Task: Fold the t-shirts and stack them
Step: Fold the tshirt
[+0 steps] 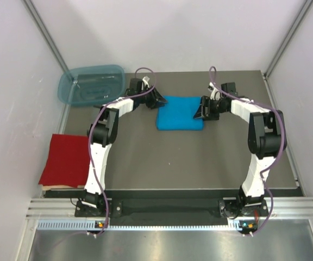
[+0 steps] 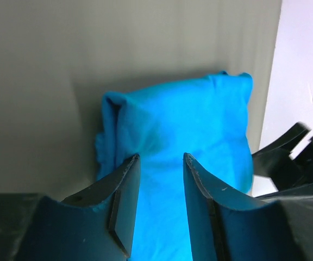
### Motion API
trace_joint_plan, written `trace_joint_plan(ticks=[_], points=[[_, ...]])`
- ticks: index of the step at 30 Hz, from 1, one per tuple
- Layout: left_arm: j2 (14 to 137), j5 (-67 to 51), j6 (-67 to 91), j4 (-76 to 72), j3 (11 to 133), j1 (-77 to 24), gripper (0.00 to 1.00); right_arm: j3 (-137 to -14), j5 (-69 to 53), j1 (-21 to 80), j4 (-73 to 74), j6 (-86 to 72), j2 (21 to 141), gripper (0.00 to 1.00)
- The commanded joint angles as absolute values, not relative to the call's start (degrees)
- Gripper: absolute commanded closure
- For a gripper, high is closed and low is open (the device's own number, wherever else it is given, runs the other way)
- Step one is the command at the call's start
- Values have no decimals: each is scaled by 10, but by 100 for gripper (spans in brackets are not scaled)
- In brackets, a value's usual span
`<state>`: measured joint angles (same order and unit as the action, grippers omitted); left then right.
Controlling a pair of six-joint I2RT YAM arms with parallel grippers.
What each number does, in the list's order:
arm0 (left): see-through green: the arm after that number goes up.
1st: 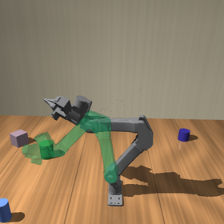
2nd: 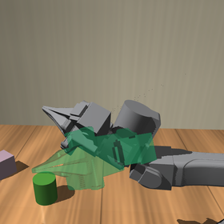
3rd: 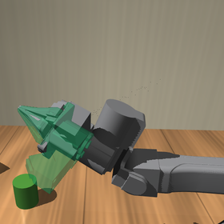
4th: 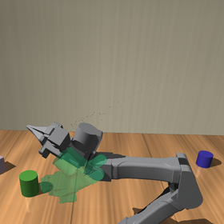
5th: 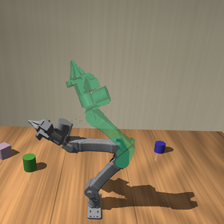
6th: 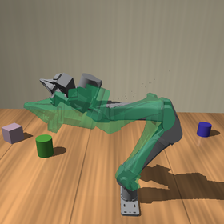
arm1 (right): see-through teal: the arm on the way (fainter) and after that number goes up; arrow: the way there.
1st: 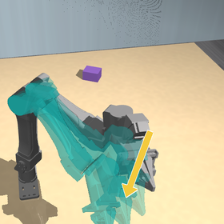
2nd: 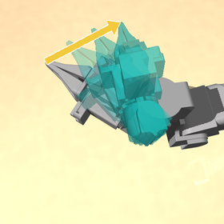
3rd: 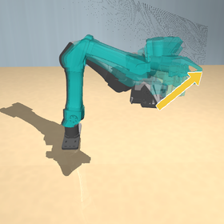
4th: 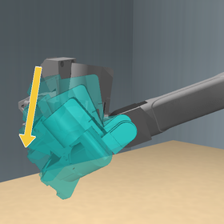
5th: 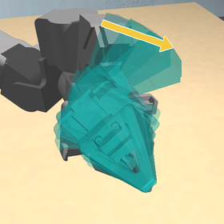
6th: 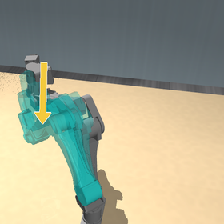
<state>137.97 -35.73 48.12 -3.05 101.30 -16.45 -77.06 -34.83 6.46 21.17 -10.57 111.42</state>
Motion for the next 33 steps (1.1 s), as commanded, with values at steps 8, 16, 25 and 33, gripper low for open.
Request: trace_joint_plan(ticks=[8,16,25,33], points=[[1415,-327,457,-51,1057,-159,57,-719,-353,57,161,-90,1144,66],[1413,-331,446,-34,1051,-154,57,-657,-348,51,129,-103,1122,92],[1304,-348,354,101,1075,-142,47,-633,-359,47,116,-132,1059,43],[1173,-323,264,142,890,-149,44,-614,-375,47,119,-117,1057,44]])
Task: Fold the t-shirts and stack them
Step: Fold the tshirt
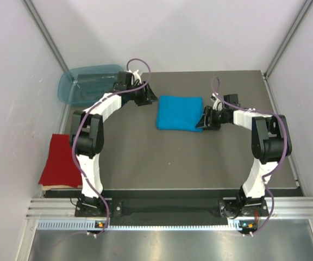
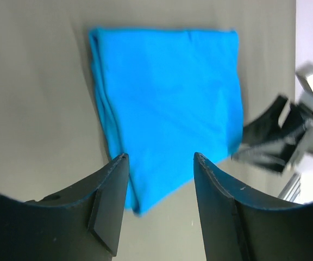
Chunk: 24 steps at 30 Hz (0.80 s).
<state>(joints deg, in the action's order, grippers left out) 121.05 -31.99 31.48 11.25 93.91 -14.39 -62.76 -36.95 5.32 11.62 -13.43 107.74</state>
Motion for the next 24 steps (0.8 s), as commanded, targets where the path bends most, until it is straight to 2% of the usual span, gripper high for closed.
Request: trace_joint_plan(ticks=[1,5,12,20,21,22,24], points=[[1166,-322,263,142,872,-153,44,-612,-384,47,114,-117,1060,46],[1166,-326,264,116,806,-166,44,-607,-403,47,96,-118,1071,48],[1177,-325,252,101,782,-185,43,-606,-406,43,91,-106,1077,51],[1198,-322,250,91,780,-196,44,-632,-413,40,106,-86,1086,44],[1198,-316,248,94,780,-196,45,-633,-413,39,108,-85,1087,46],[1199,-311,246,104,783,-196,46,-634,-412,40,111,-84,1087,52],[1198,-304,239,119,785,-196,60,-630,-408,39,113,-82,1082,62]])
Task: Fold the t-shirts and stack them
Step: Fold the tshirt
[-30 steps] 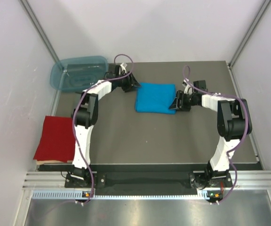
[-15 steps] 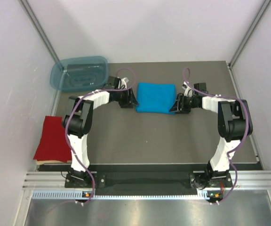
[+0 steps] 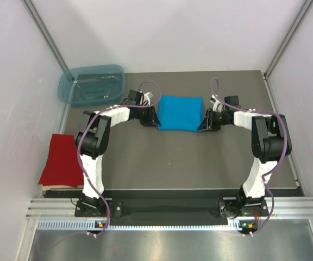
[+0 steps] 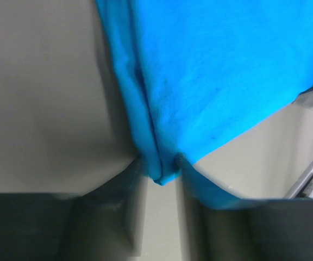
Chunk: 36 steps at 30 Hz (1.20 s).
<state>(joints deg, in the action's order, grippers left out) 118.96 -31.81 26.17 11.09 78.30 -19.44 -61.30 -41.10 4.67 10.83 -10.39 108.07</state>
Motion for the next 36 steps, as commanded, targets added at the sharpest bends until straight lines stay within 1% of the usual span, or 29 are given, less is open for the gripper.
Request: trace_joint_plan(ticks=[1,2,3,4,5,9,14,17,18,19,20,21,22,23,24,25,26,27,28,29,31,33,36], points=[[1196,-295,237,126,787,-196,72,-628,-405,40,114,-81,1079,76],[1194,-292,236,139,786,-196,82,-621,-402,40,115,-83,1077,83],[1192,-287,237,144,784,-196,98,-616,-397,40,116,-84,1074,89],[1188,-267,240,153,784,-196,100,-606,-397,39,115,-86,1066,100],[1187,-258,246,189,788,-196,100,-598,-397,40,112,-94,1060,100],[1160,-267,265,207,759,-198,100,-537,-374,42,87,-126,1006,100],[1107,-226,288,250,680,-206,100,-430,-348,47,65,-177,937,100],[1069,-224,301,246,617,-212,100,-370,-324,49,66,-188,879,100],[1047,-225,305,243,603,-214,100,-358,-318,48,68,-192,855,97],[1038,-230,308,232,581,-215,96,-339,-316,49,69,-194,845,92],[1029,-235,316,228,572,-217,86,-331,-323,49,68,-197,836,88],[1015,-259,322,221,566,-216,80,-326,-326,50,68,-198,819,83],[1009,-272,334,204,556,-215,71,-320,-327,49,70,-199,810,74],[1005,-279,340,200,556,-215,63,-318,-327,50,72,-199,803,70],[1000,-287,344,202,559,-215,60,-320,-325,50,78,-198,785,66],[999,-287,348,206,574,-215,59,-329,-322,49,96,-197,778,55],[998,-280,351,229,585,-215,49,-337,-319,49,105,-195,772,50],[1001,-267,349,245,601,-215,47,-345,-313,48,114,-195,760,47],[1002,-238,347,264,636,-215,45,-360,-311,49,119,-193,757,40],[1005,-220,342,292,655,-215,44,-370,-308,49,120,-193,755,37],[1010,-185,338,305,705,-216,44,-407,-286,47,122,-197,770,36],[1012,-196,339,286,732,-218,45,-441,-273,46,101,-203,800,37],[1013,-225,348,240,737,-239,45,-490,-286,41,65,-221,855,38]])
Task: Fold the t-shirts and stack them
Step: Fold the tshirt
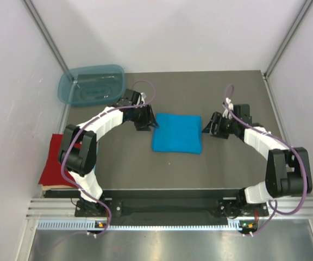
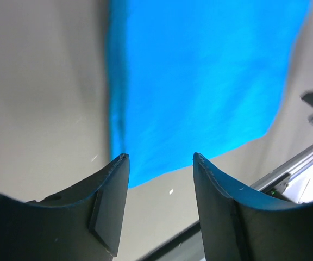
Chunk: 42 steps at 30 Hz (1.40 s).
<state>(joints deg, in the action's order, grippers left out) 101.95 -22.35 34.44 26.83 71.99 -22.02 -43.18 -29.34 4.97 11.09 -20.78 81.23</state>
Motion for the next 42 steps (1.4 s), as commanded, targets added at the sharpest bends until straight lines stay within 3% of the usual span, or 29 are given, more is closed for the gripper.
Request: trace_joint_plan(ticks=[1,7,11,14,17,18,20,26,29,31,33,36,42], points=[[1016,-227,352,230,736,-245,45,-505,-287,40,61,-224,871,38],[1052,-244,373,146,696,-282,46,-634,-312,39,54,-203,1011,36],[1064,-236,370,127,672,-296,46,-697,-357,37,59,-188,1102,44],[1070,-211,366,127,653,-298,46,-722,-367,35,49,-184,1138,55],[1072,-188,364,126,629,-298,46,-747,-380,31,48,-177,1170,74],[1073,-183,363,125,620,-298,46,-759,-381,31,47,-174,1177,87],[1078,-171,361,123,610,-298,46,-777,-385,25,55,-164,1197,100],[1084,-160,361,127,593,-298,46,-854,-421,18,99,-138,1227,100],[1070,-174,369,136,615,-298,45,-840,-418,18,98,-146,1200,82],[1061,-181,374,155,636,-297,44,-806,-398,17,98,-158,1170,59],[1052,-194,378,167,678,-296,43,-774,-383,18,117,-158,1122,46],[1057,-200,375,196,742,-295,42,-728,-366,18,134,-157,1063,38],[1114,-201,366,218,843,-272,42,-639,-384,27,125,-156,1002,36]])
